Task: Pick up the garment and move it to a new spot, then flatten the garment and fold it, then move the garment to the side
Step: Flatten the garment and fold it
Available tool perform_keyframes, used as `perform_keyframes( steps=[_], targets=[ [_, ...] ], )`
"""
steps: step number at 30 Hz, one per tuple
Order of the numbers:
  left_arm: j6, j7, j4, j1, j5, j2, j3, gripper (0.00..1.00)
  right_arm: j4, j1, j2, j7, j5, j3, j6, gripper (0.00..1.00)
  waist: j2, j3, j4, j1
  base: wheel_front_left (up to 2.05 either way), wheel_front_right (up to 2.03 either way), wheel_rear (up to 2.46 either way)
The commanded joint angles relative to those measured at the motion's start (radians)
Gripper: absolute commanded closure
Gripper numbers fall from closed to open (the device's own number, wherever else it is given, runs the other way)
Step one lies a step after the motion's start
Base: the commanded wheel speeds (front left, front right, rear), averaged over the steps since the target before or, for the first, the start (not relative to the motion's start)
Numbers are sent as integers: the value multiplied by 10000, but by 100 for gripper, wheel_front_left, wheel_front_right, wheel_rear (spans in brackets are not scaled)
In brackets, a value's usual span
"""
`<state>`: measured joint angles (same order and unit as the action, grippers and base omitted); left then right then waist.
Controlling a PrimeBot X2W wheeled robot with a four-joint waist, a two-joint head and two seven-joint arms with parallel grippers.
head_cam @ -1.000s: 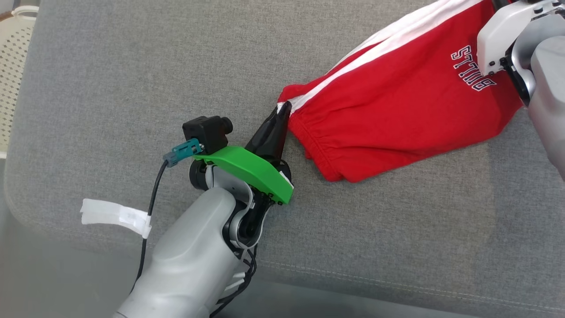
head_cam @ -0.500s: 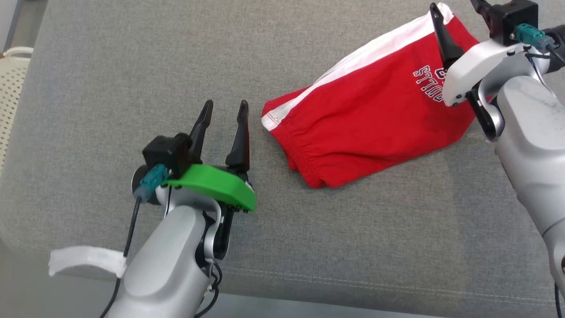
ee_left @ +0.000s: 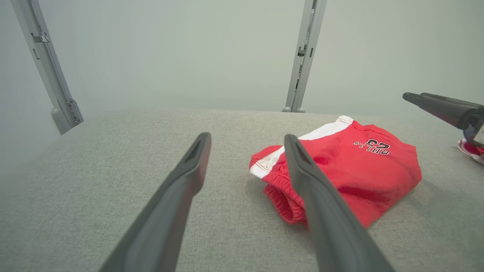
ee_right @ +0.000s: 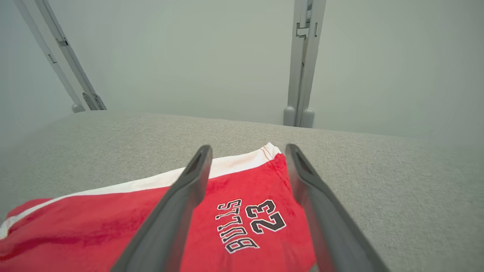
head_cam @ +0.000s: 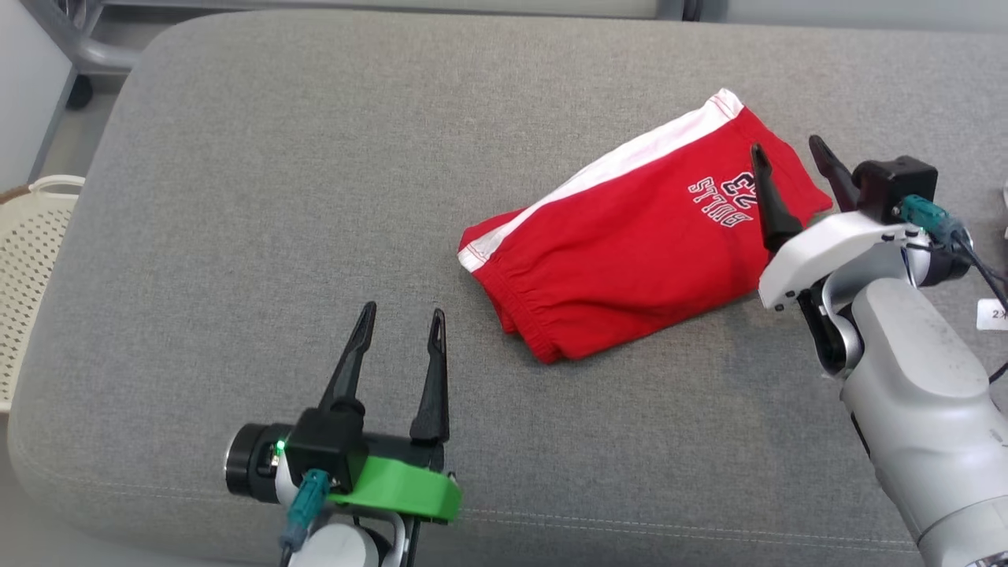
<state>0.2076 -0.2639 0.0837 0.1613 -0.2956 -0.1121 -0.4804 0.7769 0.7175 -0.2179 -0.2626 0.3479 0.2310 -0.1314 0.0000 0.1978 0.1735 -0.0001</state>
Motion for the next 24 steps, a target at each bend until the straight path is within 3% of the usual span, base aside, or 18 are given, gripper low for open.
perform_keyframes(
  steps=[1,11,18,24],
  targets=[
    [62,0,-82,-224,189,-4,29,0,90,-219,35,-32,119,-80,16,0,0,-377,70,1,0,0,0],
    [-187,-1,-416,-581,744,300,-49,0,1630,87,-339,-21,1044,-319,16,0,0,-147,391,1,0,0,0],
    [-609,-1,-541,-159,985,467,-187,0,3434,1285,-1097,696,1276,-595,16,0,0,595,902,1,0,0,0],
    [-863,-1,-438,55,1083,542,-266,0,4432,2078,-1379,1202,1333,-663,16,0,0,992,1257,1,0,0,0]
  ],
)
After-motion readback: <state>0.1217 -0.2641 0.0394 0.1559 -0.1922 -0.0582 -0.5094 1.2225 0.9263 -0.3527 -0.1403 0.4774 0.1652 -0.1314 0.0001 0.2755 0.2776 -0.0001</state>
